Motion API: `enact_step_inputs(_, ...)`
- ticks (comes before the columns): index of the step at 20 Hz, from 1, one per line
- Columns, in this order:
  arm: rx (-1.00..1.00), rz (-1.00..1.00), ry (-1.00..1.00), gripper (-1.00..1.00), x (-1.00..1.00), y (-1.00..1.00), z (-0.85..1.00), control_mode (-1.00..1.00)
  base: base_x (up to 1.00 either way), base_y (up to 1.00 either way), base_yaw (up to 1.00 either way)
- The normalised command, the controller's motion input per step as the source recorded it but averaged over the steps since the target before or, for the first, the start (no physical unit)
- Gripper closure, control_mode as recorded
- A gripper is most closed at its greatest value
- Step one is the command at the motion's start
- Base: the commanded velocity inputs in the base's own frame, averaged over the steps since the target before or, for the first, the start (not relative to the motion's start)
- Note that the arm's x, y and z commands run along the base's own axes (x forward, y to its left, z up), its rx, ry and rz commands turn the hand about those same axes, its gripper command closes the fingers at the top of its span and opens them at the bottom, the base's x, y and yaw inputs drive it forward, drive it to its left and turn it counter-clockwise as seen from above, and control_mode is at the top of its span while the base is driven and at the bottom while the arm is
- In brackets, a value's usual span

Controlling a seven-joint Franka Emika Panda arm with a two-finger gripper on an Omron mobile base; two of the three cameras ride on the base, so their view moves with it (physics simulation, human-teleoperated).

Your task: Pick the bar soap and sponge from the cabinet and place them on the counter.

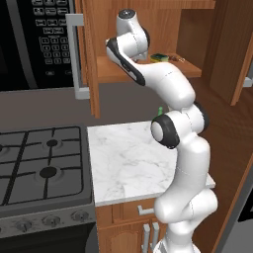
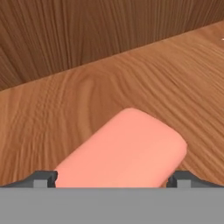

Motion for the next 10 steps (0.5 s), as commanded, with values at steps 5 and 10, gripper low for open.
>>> enact_step_inputs(5,0.02,0.00,0.00,1.00,-0.05,-0.01,-0.08,-1.00,0.00,0.00,0.00)
enact_step_inputs(10,0.03,0.00,-0.03,1.00,-0.31,-0.01,0.00,-1.00,0.00,0.00,0.00)
